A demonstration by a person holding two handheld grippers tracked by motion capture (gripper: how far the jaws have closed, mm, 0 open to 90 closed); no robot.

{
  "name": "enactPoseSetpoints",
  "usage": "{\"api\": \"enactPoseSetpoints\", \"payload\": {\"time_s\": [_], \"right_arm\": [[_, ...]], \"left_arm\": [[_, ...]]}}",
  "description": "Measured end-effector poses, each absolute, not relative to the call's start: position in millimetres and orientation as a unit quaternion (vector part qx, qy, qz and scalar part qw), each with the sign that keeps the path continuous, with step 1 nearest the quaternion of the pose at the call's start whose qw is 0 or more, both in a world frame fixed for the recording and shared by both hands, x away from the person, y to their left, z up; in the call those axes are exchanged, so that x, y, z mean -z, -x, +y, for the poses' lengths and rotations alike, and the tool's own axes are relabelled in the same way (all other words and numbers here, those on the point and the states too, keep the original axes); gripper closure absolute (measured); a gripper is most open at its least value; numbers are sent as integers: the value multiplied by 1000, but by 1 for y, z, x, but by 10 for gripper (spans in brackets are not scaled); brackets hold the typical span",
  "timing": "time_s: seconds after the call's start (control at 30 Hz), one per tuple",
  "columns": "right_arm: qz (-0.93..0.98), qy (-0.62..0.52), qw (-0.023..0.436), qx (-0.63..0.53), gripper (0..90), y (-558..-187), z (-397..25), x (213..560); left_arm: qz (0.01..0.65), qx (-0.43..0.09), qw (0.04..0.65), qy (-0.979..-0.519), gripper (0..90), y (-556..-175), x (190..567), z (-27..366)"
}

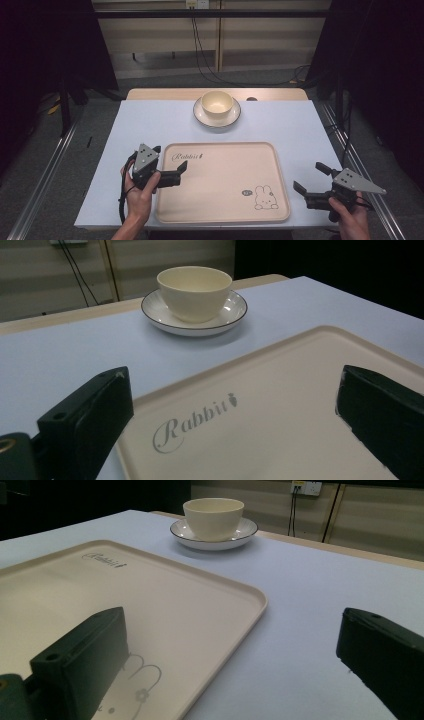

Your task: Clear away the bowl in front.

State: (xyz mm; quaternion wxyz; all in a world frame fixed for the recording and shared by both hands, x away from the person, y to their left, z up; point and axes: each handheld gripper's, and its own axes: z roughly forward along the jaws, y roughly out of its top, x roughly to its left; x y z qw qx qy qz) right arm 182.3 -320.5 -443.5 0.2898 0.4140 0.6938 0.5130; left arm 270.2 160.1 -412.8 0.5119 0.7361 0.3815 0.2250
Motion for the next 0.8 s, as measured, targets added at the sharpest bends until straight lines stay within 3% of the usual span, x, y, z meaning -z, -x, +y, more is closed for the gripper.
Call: {"api": "enactPoseSetpoints", "payload": {"time_s": [0.8], "right_arm": [[697,-408,287,-516,1,-181,-321,444]], "left_arm": [[360,-213,513,-749,19,-325,401,118]]}}
